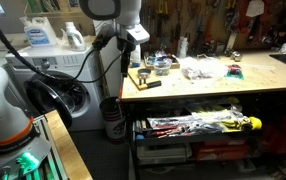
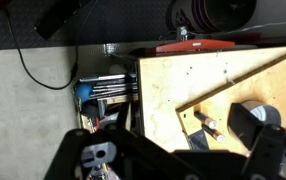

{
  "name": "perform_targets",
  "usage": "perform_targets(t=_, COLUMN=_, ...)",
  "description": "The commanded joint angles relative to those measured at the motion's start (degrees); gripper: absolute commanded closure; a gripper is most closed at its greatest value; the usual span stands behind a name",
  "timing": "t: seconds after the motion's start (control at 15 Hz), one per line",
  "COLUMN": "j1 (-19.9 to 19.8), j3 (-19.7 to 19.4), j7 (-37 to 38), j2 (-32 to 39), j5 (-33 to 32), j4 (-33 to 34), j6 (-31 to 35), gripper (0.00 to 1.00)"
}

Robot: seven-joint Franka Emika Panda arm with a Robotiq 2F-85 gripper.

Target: Pick up the two batteries and put them in the silver bowl

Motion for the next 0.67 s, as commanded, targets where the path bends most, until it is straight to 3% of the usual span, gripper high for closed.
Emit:
perform_targets(t=0.0, j1=-0.59, j3=-0.11, j7=1.05, j2=2.45, j5=1.24, j4=2.08, j6=-0.48, gripper=0.0)
perform_targets(t=0.27, j1=-0.99, j3=-0.77, j7=2.37, j2=7.65, j5=2.68, j4=6.01, j6=-1.26, gripper=0.0)
perform_targets(t=0.6, j1=-2.45, j3=-3.22, j7=1.36, j2=11.63, j5=17.17, j4=7.0, j6=-4.94, gripper=0.0)
